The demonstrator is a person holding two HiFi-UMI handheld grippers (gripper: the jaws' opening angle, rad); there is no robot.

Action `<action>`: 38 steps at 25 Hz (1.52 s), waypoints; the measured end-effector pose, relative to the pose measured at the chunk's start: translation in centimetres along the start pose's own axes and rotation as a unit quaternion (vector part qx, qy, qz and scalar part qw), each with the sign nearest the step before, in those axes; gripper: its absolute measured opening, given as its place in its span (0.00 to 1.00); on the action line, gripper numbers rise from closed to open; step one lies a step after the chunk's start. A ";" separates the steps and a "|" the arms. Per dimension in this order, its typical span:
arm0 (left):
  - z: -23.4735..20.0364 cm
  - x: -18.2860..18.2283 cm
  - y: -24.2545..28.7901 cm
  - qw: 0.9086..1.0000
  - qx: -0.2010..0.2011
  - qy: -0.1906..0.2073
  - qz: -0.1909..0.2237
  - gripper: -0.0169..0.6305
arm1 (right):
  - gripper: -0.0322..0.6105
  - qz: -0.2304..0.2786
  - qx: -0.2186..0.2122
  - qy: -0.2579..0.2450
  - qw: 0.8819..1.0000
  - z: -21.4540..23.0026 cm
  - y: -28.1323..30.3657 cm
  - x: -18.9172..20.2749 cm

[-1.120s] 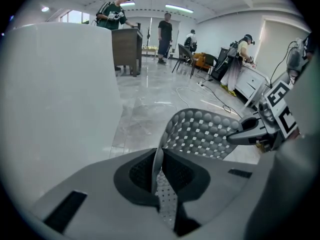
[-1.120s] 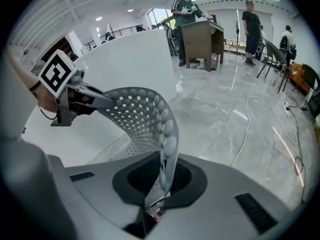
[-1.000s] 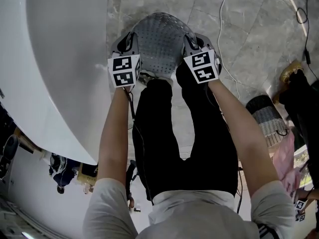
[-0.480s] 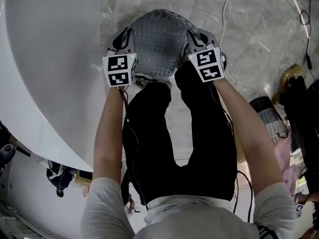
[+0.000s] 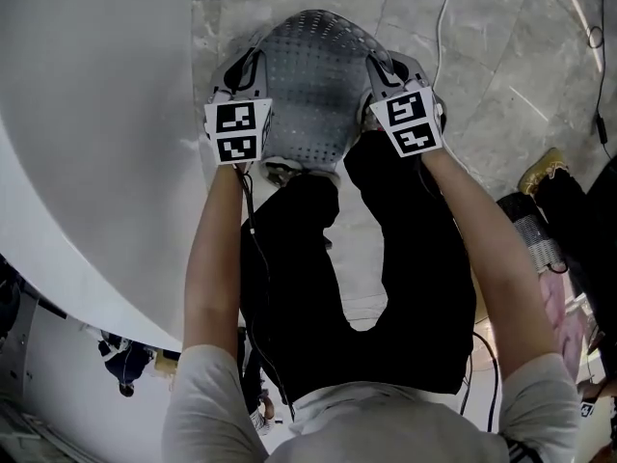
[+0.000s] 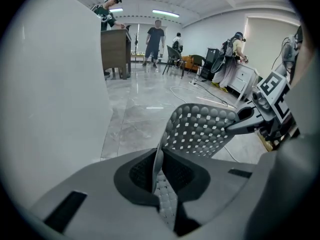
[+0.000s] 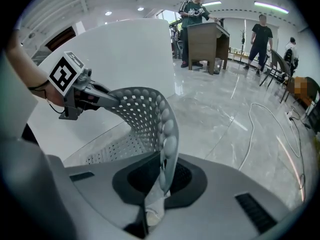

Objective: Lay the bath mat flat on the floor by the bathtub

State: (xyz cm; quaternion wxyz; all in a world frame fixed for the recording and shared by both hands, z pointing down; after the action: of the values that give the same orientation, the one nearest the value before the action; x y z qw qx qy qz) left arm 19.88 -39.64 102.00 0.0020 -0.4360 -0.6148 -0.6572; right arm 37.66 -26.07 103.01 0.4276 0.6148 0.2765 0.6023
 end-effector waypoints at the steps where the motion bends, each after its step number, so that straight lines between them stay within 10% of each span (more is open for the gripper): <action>1: -0.2 0.2 0.2 1.000 -0.002 0.000 0.001 0.07 | 0.08 0.001 0.002 -0.003 1.000 -0.1 0.2 0.0; 27: -2.1 0.5 10.9 0.998 0.006 0.049 0.028 0.07 | 0.08 0.009 0.046 -0.134 0.990 6.1 8.7 0.3; 38: -4.6 -0.6 16.8 0.985 0.000 0.167 0.034 0.07 | 0.08 0.119 0.123 -0.037 0.985 7.4 13.5 3.3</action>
State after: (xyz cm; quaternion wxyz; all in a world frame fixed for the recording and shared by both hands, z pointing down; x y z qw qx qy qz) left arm 26.67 -47.76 115.88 0.1265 -0.3408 -0.5910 -0.7201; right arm 42.90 -31.15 116.94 0.2844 0.7131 0.2570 0.5870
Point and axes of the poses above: the fingertips, and each gripper's own axes: y forward along the fingers, z to its right, x out of its underside, the point moved 5 cm from there along -y, backward along the fingers, and after that the axes turned 4 degrees about -y, right-handed, at the moved point
